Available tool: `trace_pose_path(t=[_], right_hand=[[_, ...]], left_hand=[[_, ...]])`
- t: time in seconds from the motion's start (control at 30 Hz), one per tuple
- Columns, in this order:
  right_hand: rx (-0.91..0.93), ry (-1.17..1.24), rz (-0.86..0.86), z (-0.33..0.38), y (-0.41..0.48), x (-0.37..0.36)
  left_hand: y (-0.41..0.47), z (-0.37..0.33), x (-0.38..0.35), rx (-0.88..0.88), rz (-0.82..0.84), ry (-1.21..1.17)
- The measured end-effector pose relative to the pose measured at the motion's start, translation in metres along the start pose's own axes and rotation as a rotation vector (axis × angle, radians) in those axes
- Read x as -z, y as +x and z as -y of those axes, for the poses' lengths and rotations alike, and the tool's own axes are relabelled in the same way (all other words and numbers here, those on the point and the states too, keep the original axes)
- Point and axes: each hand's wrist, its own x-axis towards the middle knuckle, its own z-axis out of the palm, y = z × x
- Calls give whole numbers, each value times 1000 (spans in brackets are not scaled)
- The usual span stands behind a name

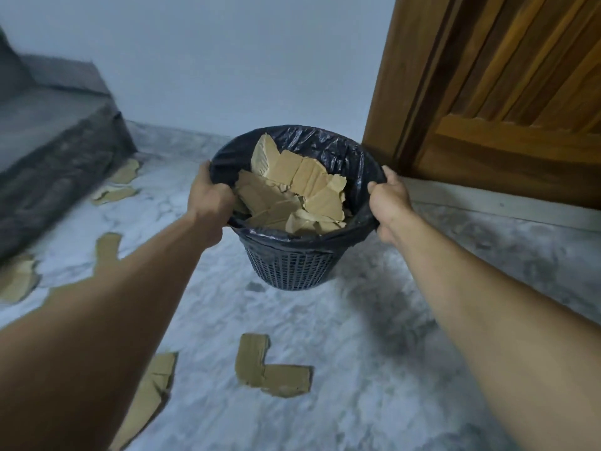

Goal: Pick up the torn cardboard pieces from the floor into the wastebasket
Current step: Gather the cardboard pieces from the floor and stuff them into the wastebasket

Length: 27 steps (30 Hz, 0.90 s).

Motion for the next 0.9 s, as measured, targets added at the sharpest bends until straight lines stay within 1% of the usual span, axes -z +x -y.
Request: trace_pose_path(t=[0.1,0.17,0.3,0.4,0.53,0.67,0.7,0.77,0.83,0.9], right_hand=[[45,-22,26,7,0,-34],[44,-53,15,8,3,-47],[14,-159,-31,6,-5,-52],[9,-215,-38,6,-18,-49],[22,-256,-72,-8,-58,-38],[16,-177,-138,-41,-103,-36],[0,-191,-136,-56,-113,-39],[-46,-299,-72,-95,-137,-45],[-64,-461,66,-135,-160,-50],[-20,-709,235,-169,-177,-62]], left_hand=[[13,5,23,3,-42,-8],[15,6,31,29,-22,27],[10,8,42,70,39,224],[7,11,46,48,-13,234],[-16,24,60,74,-13,287],[-47,38,75,-13,-27,363],[-56,46,81,-18,-40,394],[-78,70,98,6,-66,459],[-100,99,123,33,-84,552],[-120,128,152,70,-109,707]])
